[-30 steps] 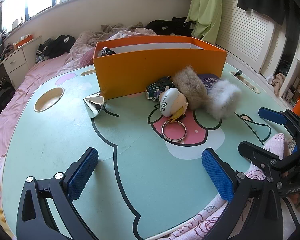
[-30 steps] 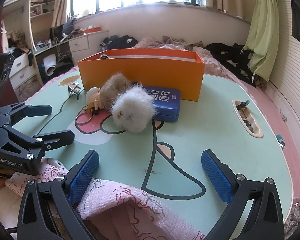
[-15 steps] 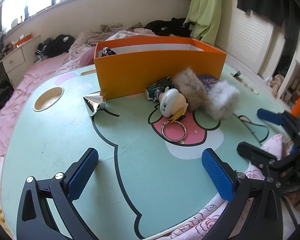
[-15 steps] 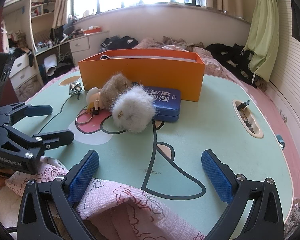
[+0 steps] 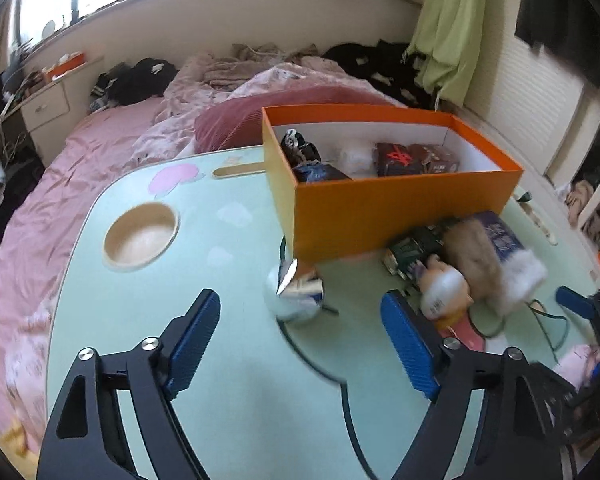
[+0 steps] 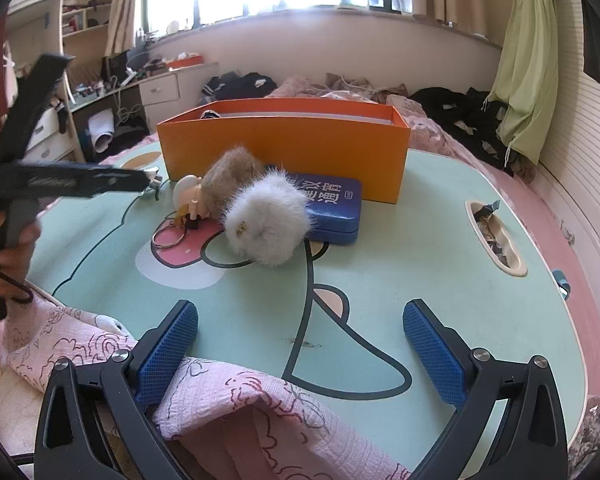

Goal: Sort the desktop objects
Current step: 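Grasp the silver cone with the left gripper while the right grasps the white fluffy plush, then drop the silver cone into the orange box with the left gripper while the right drops the white plush in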

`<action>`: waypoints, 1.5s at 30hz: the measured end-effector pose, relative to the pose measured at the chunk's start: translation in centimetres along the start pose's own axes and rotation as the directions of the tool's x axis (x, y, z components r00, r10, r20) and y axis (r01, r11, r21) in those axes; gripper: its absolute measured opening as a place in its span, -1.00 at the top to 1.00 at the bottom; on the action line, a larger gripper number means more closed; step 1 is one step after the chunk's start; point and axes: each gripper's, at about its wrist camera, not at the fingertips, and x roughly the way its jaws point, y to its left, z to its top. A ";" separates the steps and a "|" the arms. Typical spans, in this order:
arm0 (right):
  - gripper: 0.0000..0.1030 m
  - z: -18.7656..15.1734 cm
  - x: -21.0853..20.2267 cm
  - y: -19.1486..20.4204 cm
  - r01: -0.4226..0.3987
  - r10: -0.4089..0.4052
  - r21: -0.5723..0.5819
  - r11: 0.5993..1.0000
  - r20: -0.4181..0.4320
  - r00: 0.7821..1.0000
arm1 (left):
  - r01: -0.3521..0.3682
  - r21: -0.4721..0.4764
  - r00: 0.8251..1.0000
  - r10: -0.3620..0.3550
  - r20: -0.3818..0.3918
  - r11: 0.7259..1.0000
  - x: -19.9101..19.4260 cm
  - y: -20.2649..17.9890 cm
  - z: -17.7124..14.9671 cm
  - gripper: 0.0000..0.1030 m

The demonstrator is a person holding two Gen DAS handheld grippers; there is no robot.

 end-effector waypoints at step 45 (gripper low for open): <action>0.45 10.0 -1.5 -2.3 -0.143 0.128 0.175 0.974 0.096 0.987 | 0.124 0.108 0.970 -0.144 0.197 0.986 -6.4 -4.8 0.0 0.39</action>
